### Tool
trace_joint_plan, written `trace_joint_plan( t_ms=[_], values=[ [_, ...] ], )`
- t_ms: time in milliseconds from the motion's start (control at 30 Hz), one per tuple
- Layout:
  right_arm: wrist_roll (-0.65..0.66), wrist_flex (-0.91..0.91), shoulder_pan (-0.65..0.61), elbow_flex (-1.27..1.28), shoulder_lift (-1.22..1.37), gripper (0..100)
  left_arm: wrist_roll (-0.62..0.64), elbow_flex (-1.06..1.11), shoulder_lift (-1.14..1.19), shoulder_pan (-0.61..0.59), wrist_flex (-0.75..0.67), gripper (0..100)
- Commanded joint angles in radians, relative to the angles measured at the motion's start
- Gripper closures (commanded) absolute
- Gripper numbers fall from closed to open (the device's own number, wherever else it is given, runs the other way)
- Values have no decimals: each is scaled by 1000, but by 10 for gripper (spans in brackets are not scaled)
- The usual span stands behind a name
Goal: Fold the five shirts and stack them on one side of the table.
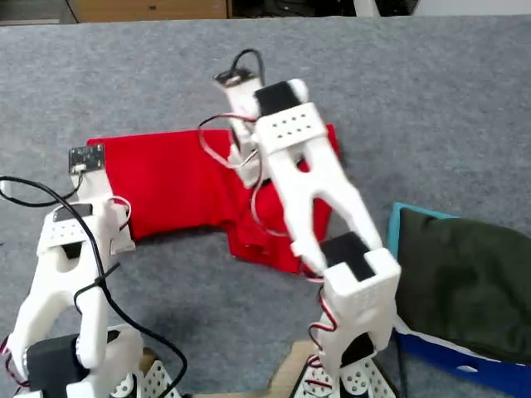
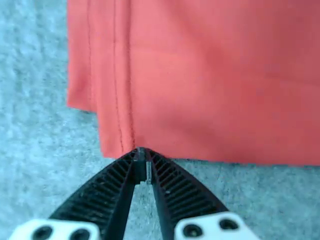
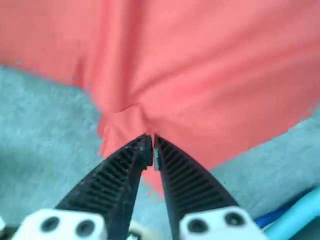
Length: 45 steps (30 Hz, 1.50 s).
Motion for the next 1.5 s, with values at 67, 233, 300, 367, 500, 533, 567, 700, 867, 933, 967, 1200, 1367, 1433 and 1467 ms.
trace_joint_plan(
  t_ms=[67, 233, 300, 367, 500, 533, 567, 700, 867, 933, 967, 1200, 1367, 1433, 1467],
  values=[
    [23, -80, 81, -51, 73, 979, 0, 5, -24, -86, -100, 981],
    [17, -152, 88, -54, 219, 979, -8, 5, -16, -120, -193, 981],
    [17, -176, 88, -54, 245, 979, -6, -6, 8, -117, -213, 981],
    [17, -186, 88, -54, 254, 979, -5, -29, 35, -120, -226, 981],
    [17, -189, 88, -54, 254, 979, -6, -118, 48, -124, -81, 976],
    [17, -187, 90, -54, 254, 979, -6, -150, 45, -123, -18, 974],
    [17, -186, 90, -54, 254, 979, -6, -184, 45, -121, 43, 964],
    [17, -181, 90, -54, 254, 979, -2, -287, 51, -121, 236, 833],
    [17, -180, 90, -54, 254, 979, -3, -302, 53, -141, 253, 832],
    [17, -180, 90, -54, 254, 979, -8, -284, 67, -161, 232, 857],
    [17, -180, 90, -54, 254, 979, -8, -273, 79, -173, 212, 866],
    [17, -180, 90, -54, 254, 979, -6, -276, 246, -198, 124, 876],
    [17, -180, 90, -54, 254, 979, -8, -319, 355, -130, 133, 876],
    [17, -180, 90, -54, 254, 979, -2, -334, 371, -124, 133, 876],
    [17, -180, 90, -54, 254, 979, -2, -338, 371, -124, 133, 877]
  ],
)
